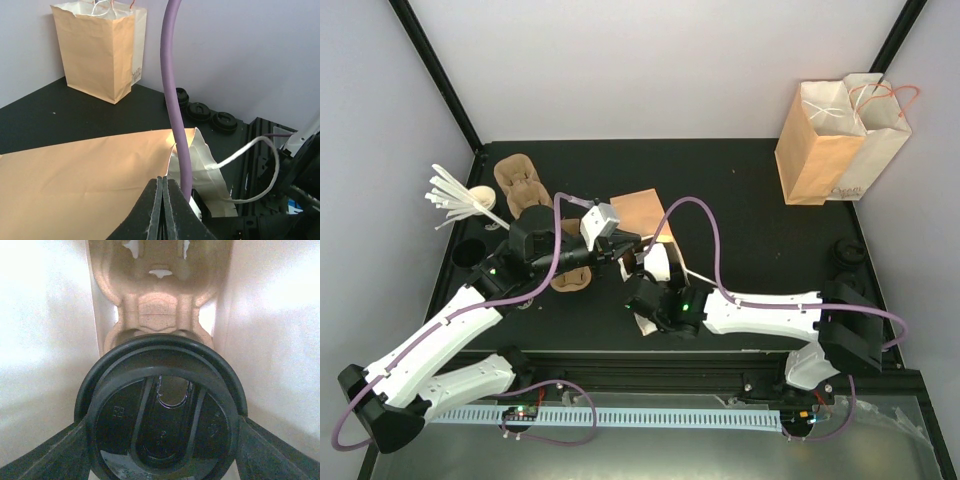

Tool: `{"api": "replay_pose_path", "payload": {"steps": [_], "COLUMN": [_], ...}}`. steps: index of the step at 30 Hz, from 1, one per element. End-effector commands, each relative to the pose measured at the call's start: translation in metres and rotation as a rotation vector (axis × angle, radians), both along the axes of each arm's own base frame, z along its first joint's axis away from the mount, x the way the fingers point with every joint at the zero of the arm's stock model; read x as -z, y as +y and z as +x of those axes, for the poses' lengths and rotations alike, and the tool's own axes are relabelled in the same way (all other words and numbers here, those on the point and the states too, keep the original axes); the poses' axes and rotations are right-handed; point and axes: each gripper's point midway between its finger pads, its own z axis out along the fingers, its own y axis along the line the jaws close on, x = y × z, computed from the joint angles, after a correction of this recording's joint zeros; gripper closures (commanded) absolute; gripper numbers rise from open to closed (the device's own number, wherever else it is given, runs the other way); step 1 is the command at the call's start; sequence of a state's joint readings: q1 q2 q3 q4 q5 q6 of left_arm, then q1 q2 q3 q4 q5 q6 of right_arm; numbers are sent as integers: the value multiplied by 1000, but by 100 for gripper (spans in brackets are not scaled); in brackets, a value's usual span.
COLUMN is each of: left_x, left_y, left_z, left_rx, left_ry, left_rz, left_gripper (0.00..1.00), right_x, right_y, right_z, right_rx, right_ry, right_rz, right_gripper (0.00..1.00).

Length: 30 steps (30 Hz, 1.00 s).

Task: Pack the takeout coffee

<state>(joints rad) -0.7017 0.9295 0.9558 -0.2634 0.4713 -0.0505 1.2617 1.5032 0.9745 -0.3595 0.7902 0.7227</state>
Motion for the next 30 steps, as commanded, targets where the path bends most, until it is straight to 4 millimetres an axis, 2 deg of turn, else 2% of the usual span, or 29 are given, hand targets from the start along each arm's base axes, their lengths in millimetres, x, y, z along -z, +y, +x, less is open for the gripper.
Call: {"api": "replay_pose_path", "payload": {"steps": [1,3,9,18,23,30], "left_x": [-22,-19,-19,-25,-37,-52], "left_y": [-2,-4,-7,-7,-9,-18], "left_z": [-6,-10,-15,-11,-5,-15], "left_rx": [33,57,92,76,74,166], "left_ry": [-43,-37,-17,44,138,293], "left_rz": [-51,-40,-48,-82,-108,-155], "left_gripper": [98,98,98,98,98,98], "right_x": [-9,-13,-18,-30,-41,-37], "right_y": [-14,-17,-9,-16,-35,-71], "right_z": [12,14,14,16,8,-21], "right_rx": [77,76,13,6,1,-26], "right_ry": [-96,-126,-155,-218,-178,26], "right_rz": [-54,-80,-78,-103,-132,-172], "right_gripper": [54,53,53,53,53,53]}}
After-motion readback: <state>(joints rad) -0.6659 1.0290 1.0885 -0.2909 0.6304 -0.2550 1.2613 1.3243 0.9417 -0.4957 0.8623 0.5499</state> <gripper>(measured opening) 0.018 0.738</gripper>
